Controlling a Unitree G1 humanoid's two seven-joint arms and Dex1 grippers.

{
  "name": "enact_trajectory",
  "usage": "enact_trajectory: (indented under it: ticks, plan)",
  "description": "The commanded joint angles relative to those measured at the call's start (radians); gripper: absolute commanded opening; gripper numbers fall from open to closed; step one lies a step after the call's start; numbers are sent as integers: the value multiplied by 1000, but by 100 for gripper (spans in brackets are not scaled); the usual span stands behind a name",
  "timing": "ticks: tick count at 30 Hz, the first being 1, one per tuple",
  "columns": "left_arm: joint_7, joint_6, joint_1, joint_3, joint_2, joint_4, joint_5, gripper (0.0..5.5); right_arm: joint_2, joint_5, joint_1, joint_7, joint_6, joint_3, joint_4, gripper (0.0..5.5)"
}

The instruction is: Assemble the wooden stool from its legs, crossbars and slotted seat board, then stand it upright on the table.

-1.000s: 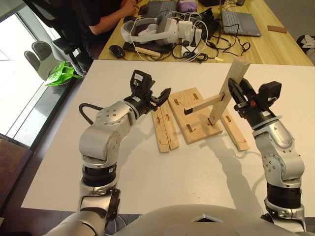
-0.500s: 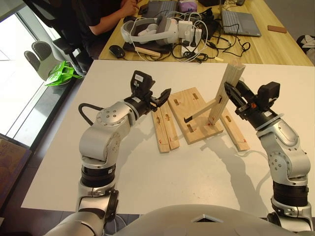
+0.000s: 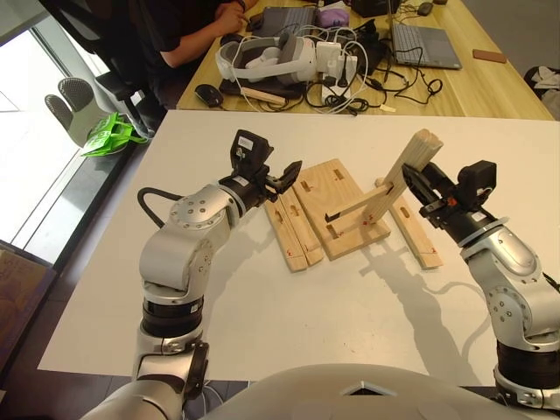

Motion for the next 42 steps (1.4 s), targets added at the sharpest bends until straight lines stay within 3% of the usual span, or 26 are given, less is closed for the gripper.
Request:
enact_trajectory:
  ticks: [1,5,10,17,21,30,32,36,39,42]
  plan:
    - [-3,-3,-7,0,13,-4,-2,325,-17,-6,23,-18,126,62,-8,98]
    - [-8,-3,-5,-1,19,-4,-4,325,-5,-16,33,-48,128,54,-5,98]
    - [-3,-1,0,-1,14,-10,-4,325,29,-9,-2,-80,111,15,3,212]
    - [5,-2,10,5,13,-15,-2,325,88,44,-100,-109,84,-48,-31,217]
    - [14,-9,34,17,19,-18,1,325,129,96,-250,-186,10,-179,-30,217]
    - [-104,43,171,-4,337,61,81,325,91,279,-467,-322,-11,-451,112,217]
    - [-130,60,205,-17,391,56,87,325,56,344,-388,-284,53,-484,138,217]
    - [-131,111,290,0,412,13,85,325,-183,438,-112,45,237,-539,222,217]
    - [-106,168,318,35,346,-25,55,325,-352,550,96,344,381,-585,226,217]
    - [-75,239,307,98,243,-40,8,325,-424,668,220,483,496,-619,168,217]
